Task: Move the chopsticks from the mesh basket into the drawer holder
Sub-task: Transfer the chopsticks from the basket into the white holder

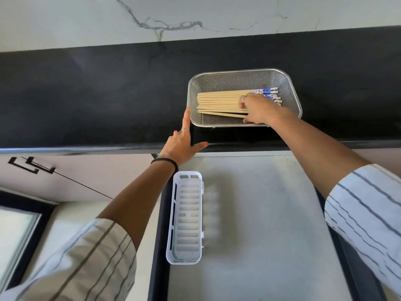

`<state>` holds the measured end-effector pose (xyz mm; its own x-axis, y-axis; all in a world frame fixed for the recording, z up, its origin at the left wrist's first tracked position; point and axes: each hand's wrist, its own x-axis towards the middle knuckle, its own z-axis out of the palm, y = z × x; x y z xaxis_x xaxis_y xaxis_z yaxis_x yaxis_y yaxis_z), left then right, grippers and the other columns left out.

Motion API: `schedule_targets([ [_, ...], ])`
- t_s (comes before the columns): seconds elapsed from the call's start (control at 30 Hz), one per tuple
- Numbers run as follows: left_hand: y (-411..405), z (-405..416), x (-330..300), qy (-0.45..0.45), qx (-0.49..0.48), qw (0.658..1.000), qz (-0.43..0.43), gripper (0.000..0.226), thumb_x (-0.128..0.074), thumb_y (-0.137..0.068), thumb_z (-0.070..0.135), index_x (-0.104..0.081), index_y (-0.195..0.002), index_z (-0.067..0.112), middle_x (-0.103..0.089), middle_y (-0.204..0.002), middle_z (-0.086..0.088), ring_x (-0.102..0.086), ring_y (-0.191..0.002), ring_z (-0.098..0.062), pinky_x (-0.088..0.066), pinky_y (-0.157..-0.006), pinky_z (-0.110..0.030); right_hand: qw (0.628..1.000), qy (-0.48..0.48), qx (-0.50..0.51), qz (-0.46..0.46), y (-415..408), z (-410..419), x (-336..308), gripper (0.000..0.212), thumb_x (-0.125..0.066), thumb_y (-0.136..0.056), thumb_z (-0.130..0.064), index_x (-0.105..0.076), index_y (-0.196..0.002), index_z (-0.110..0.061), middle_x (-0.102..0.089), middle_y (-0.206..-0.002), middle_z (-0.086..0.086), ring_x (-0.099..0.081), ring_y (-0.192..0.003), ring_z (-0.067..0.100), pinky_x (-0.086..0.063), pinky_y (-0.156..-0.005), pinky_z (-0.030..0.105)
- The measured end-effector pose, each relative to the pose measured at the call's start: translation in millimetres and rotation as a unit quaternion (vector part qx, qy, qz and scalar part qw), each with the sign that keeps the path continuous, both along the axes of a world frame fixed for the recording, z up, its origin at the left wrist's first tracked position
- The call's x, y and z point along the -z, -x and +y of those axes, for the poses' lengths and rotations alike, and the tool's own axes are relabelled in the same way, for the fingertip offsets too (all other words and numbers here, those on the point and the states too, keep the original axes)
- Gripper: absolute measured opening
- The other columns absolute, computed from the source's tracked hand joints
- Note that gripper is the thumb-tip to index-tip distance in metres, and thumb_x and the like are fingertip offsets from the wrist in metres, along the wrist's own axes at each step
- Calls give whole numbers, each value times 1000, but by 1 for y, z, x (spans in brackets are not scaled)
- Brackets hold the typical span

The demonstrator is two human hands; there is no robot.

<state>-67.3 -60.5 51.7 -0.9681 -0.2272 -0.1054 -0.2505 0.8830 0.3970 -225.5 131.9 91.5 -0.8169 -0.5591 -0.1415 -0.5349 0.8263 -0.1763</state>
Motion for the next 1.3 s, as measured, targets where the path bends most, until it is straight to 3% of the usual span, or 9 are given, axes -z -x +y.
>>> schedule_targets([
  [0.1, -1, 2, 0, 9, 0, 1000, -1, 109, -62, -88, 46, 24, -150, 20, -70, -105, -13, -67, -92, -33, -52, -91, -48, 1000, -18, -11, 6, 1, -2, -1, 40, -77, -77, -11, -58, -111, -5, -56, -119, 13, -54, -110, 30, -45, -92, 38],
  [0.27, -2, 3, 0, 13, 4, 1000, 0, 110, -64, -88, 44, 23, -150, 19, -66, -119, -14, -64, -104, -35, -49, -96, -50, 997, -68, -29, 25, -1, -9, -7, 38, -76, -77, -13, -58, -109, -4, -59, -115, 15, -57, -105, 33, -49, -89, 40],
  [0.43, -3, 4, -1, 18, 13, 1000, -2, 110, -64, -88, 44, 23, -150, 18, -61, -128, -14, -62, -108, -34, -49, -97, -50, 992, -115, -11, 42, -8, -13, -4, 18, -58, -88, -1, -64, -105, 2, -57, -96, 16, -61, -89, 35, -46, -73, 35],
  [0.6, -4, 6, -2, 16, 13, 1000, 2, 111, -65, -87, 43, 21, -150, 17, -58, -132, -16, -60, -112, -38, -46, -100, -50, 990, -121, -23, 71, -9, -9, -5, 22, -49, -90, 2, -62, -108, 3, -60, -109, 22, -62, -98, 39, -44, -74, 37],
  [0.77, -3, 4, -4, 1, 10, 1000, -12, 113, -67, -86, 42, 24, -150, 20, -60, -129, -19, -59, -114, -42, -44, -103, -52, 994, -79, -20, 76, -11, -2, -11, 21, -47, -88, 2, -59, -105, 0, -60, -107, 22, -61, -96, 39, -39, -71, 37],
  [0.97, -2, -3, -3, -20, 29, 999, -6, 116, -70, -85, 38, 24, -150, 22, -64, -123, -16, -68, -97, -32, -51, -96, -44, 992, 57, 7, 111, -13, -2, -36, 15, -48, -96, -10, -59, -104, -3, -54, -82, 11, -58, -76, 33, -44, -64, 40],
  [1.03, -2, -5, -3, -29, 33, 999, -10, 117, -72, -84, 37, 25, -149, 23, -62, -126, -16, -68, -98, -32, -50, -96, -44, 986, 131, 35, 102, -19, -5, -49, 18, -48, -97, -16, -61, -104, -5, -60, -85, 8, -60, -76, 28, -50, -66, 41],
  [1.17, -1, -11, -6, -36, 44, 998, -25, 119, -72, -83, 37, 27, -148, 27, -64, -122, -14, -68, -95, -29, -50, -96, -42, 958, 276, 63, 36, -40, -13, -72, 19, -51, -95, -14, -65, -106, -7, -70, -101, 8, -68, -91, 23, -57, -82, 45],
  [1.3, -1, -17, -9, -39, 62, 996, -51, 119, -72, -83, 38, 29, -147, 30, -67, -117, -13, -67, -87, -24, -50, -93, -38, 904, 413, 70, -88, -71, -15, -89, 17, -53, -95, -11, -66, -104, -7, -74, -94, 9, -72, -84, 15, -59, -80, 27],
])
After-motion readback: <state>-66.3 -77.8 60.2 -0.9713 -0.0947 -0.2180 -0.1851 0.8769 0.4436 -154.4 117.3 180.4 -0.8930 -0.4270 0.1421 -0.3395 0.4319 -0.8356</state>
